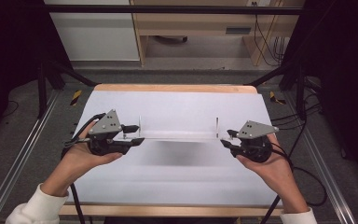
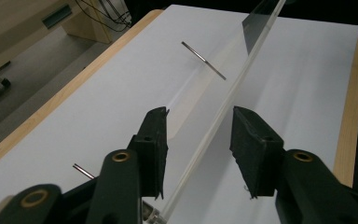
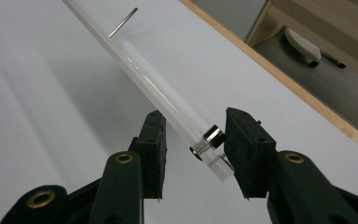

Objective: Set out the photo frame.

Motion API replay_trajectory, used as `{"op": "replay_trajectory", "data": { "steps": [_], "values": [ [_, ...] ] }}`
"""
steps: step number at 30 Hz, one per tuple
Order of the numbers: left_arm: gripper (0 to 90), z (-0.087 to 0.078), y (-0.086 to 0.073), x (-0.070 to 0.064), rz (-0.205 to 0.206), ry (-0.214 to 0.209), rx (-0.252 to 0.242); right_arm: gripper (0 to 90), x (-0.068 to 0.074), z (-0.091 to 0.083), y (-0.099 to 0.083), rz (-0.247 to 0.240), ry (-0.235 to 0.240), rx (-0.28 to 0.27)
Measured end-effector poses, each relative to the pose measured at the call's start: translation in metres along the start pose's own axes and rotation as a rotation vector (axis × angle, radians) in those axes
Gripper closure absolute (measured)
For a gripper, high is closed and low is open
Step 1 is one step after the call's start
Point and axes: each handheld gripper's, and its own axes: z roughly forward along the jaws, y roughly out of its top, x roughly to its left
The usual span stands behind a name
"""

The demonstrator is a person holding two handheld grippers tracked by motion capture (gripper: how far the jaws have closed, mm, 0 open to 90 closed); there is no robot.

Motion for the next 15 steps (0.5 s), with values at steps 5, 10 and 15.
{"op": "replay_trajectory", "data": {
  "steps": [5, 10, 15],
  "values": [
    [60.9, 0.0074, -0.0003, -0.0026, 0.048, 0.025, 0.047, 59.6, -0.0027, 0.0006, 0.0021, 0.003, 0.001, -0.001],
    [66.0, 0.0095, -0.0018, 0.0019, 0.041, 0.028, 0.042, 59.5, -0.0047, 0.0012, 0.0039, 0.007, 0.001, -0.002],
    [67.7, 0.0094, -0.0027, 0.0024, 0.063, 0.028, 0.045, 59.2, -0.0067, 0.0018, 0.0057, 0.009, 0.002, 0.000]
  ]
}}
